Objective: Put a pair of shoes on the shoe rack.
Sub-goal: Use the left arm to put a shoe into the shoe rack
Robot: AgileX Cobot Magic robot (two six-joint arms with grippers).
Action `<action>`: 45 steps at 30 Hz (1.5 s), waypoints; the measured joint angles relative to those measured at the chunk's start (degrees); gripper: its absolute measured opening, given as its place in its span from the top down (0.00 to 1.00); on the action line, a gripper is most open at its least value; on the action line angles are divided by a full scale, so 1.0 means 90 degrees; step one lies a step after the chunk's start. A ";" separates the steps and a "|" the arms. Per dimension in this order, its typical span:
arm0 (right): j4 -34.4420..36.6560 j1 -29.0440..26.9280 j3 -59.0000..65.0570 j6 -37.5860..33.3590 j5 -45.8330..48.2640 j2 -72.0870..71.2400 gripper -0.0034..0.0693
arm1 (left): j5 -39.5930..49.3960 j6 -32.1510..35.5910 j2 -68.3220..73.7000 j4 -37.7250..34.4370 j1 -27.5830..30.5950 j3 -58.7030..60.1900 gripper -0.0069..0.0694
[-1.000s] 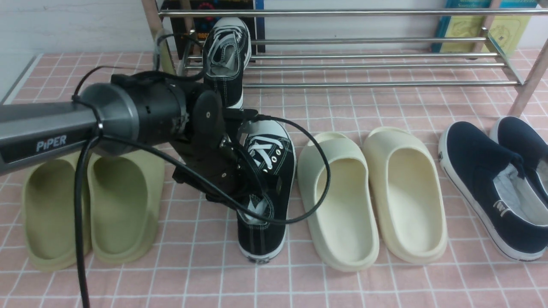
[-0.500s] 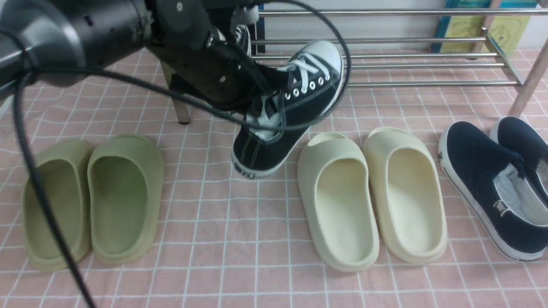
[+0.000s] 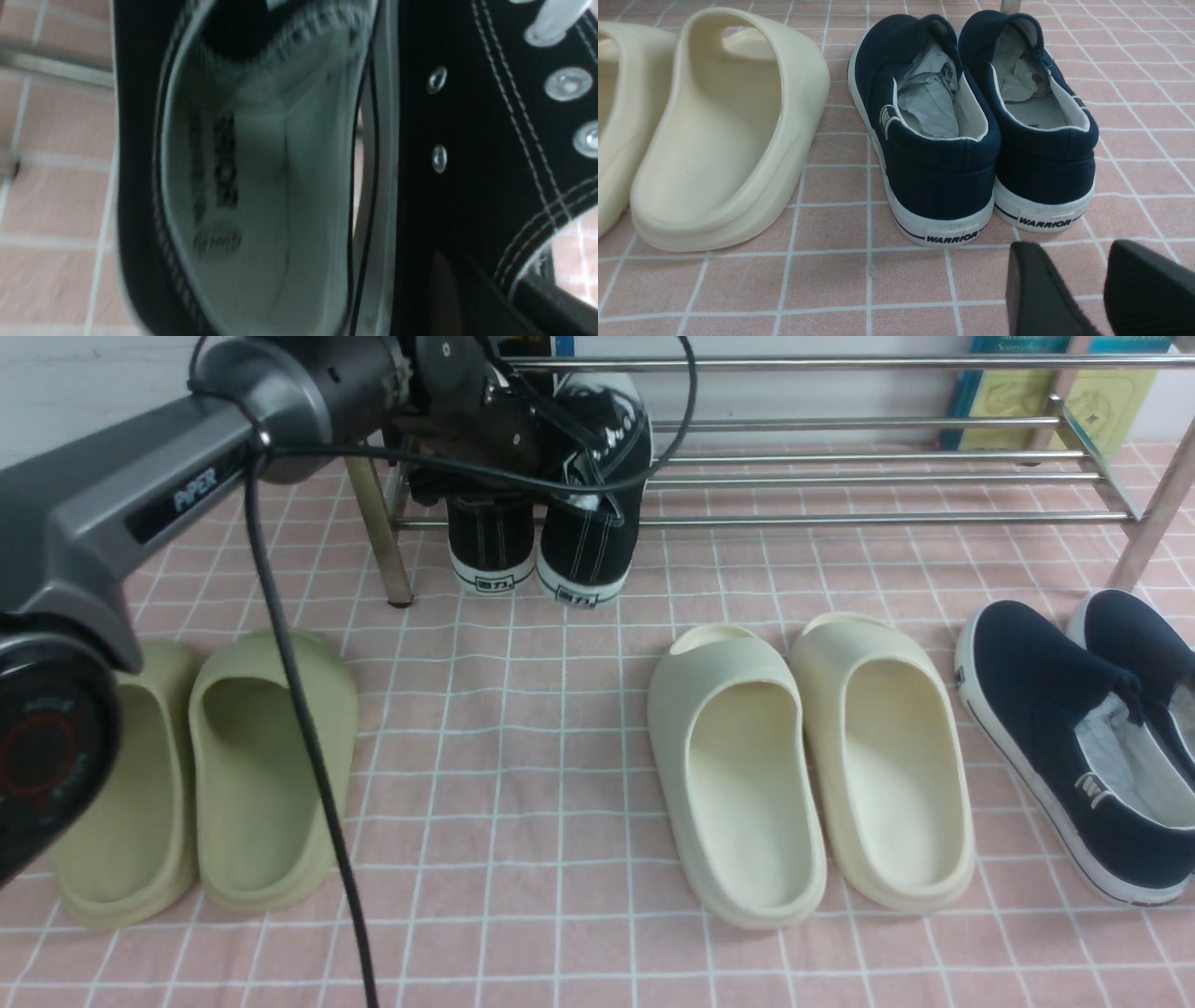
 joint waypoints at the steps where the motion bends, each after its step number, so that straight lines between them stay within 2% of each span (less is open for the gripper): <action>1: 0.0000 0.0000 0.0000 0.0000 0.0000 0.0000 0.62 | -0.0078 -0.0054 0.0111 0.0000 0.0029 -0.0115 0.89; 9: 0.0000 0.0000 0.0000 0.0000 0.0000 0.0000 0.62 | -0.0231 -0.0159 0.0609 0.0051 0.0127 -0.0596 0.85; 14: 0.0000 0.0000 0.0000 0.0000 0.0000 0.0000 0.62 | -0.0248 -0.0124 0.0616 0.0211 0.0120 -0.0652 0.69; 15: 0.0000 0.0000 0.0000 0.0000 0.0000 0.0000 0.62 | -0.0164 -0.0027 0.0576 0.0265 0.0120 -0.0652 0.59; 17: 0.0000 0.0000 0.0000 0.0000 0.0000 0.0000 0.62 | -0.0053 0.0084 0.0522 0.0297 0.0120 -0.0652 0.53; 19: 0.0000 0.0000 0.0000 0.0000 0.0000 0.0000 0.62 | 0.0278 0.0477 0.0215 0.0390 0.0126 -0.0652 0.41; 22: 0.0000 0.0000 0.0000 0.0000 0.0000 0.0000 0.62 | 0.0655 0.0896 -0.0120 0.0506 0.0126 -0.0665 0.37; 23: 0.0000 0.0000 0.0000 0.0000 0.0000 0.0000 0.62 | 0.1050 0.1297 -0.0441 0.0564 0.0126 -0.0665 0.37; 25: 0.0000 0.0000 0.0000 0.0000 0.0000 0.0000 0.62 | 0.1362 0.1563 -0.0599 0.0595 0.0126 -0.0680 0.38; 27: 0.0000 0.0000 0.0000 0.0000 0.0000 0.0000 0.62 | 0.2099 0.2078 -0.0906 0.0610 0.0126 -0.0716 0.47; 28: 0.0000 0.0000 0.0000 0.0000 0.0000 0.0000 0.62 | 0.2160 0.2112 -0.0919 0.0610 0.0126 -0.0716 0.48; 30: 0.0000 0.0000 0.0000 0.0000 0.0000 0.0000 0.62 | 0.2824 0.2381 -0.0931 0.0582 0.0126 -0.0692 0.66; 32: -0.0014 0.0000 0.0000 0.0000 0.0000 0.0000 0.62 | 0.3069 0.2476 -0.0828 0.0423 0.0126 -0.0523 0.79; 34: -0.0014 0.0000 0.0000 0.0000 0.0000 0.0000 0.62 | 0.3100 0.2625 -0.0689 0.0149 0.0111 -0.0306 0.87; 38: -0.0008 0.0000 0.0000 0.0000 0.0000 0.0000 0.62 | 0.2860 0.2954 -0.0324 -0.0324 -0.0067 0.0030 0.91; 40: -0.0008 0.0000 0.0000 0.0000 0.0000 0.0000 0.62 | 0.2246 0.3044 -0.0002 -0.0369 -0.0321 0.0087 0.91; 43: -0.0008 0.0000 0.0000 0.0000 0.0000 0.0000 0.62 | 0.1697 0.2915 0.0200 -0.0273 -0.0478 0.0094 0.91; 45: -0.0014 0.0000 0.0000 0.0000 0.0000 0.0000 0.62 | 0.1260 0.2430 0.0352 -0.0027 -0.0523 0.0041 0.91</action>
